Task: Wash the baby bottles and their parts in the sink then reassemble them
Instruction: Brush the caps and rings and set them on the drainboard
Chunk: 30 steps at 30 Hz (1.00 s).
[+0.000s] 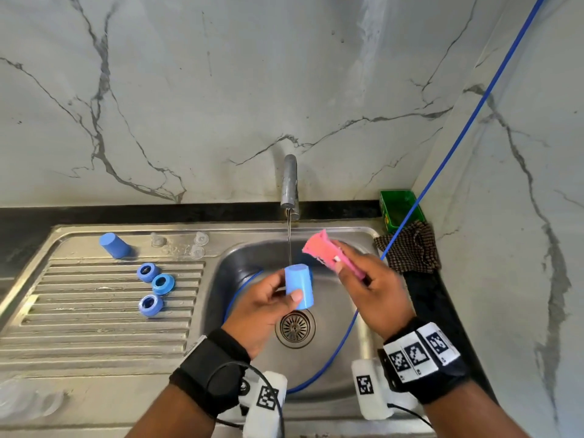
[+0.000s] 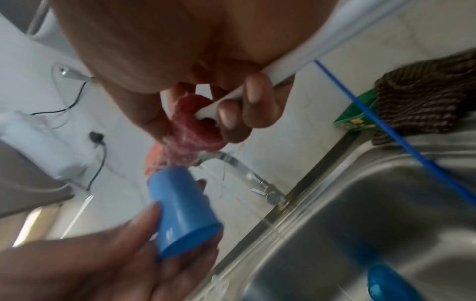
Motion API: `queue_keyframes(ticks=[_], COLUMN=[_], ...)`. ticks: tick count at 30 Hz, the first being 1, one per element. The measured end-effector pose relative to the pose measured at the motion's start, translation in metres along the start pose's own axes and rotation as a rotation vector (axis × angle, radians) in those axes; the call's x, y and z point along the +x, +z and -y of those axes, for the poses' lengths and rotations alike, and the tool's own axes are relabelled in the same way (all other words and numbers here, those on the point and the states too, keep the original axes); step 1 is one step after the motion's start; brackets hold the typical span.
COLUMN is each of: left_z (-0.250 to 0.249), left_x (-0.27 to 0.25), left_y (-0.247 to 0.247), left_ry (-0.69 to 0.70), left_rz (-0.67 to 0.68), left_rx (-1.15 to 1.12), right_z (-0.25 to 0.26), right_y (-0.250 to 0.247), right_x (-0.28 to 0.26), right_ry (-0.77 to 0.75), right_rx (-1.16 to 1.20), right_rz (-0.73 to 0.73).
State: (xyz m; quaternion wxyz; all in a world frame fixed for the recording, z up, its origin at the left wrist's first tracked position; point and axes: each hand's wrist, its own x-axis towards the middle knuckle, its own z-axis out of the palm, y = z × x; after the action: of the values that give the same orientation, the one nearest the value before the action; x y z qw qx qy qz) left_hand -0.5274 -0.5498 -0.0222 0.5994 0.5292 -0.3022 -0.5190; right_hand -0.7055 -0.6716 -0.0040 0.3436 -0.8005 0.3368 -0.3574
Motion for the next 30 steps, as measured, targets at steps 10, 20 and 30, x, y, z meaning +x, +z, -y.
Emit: queue_keyframes(ticks=[10, 20, 30], left_z=[-0.008, -0.024, -0.017], left_x=[0.005, 0.01, 0.008], left_y=[-0.004, -0.009, 0.002], left_ry=[0.163, -0.011, 0.101], left_rz=[0.036, -0.115, -0.104], left_rx=[0.546, -0.237, 0.058], right_z=[0.012, 0.002, 0.013], right_y=[0.012, -0.01, -0.007], right_x=[-0.009, -0.006, 0.001], right_ry=[-0.172, 0.188, 0.233], right_rx=[-0.034, 0.236, 0.247], right_rz=[0.196, 0.242, 0.254])
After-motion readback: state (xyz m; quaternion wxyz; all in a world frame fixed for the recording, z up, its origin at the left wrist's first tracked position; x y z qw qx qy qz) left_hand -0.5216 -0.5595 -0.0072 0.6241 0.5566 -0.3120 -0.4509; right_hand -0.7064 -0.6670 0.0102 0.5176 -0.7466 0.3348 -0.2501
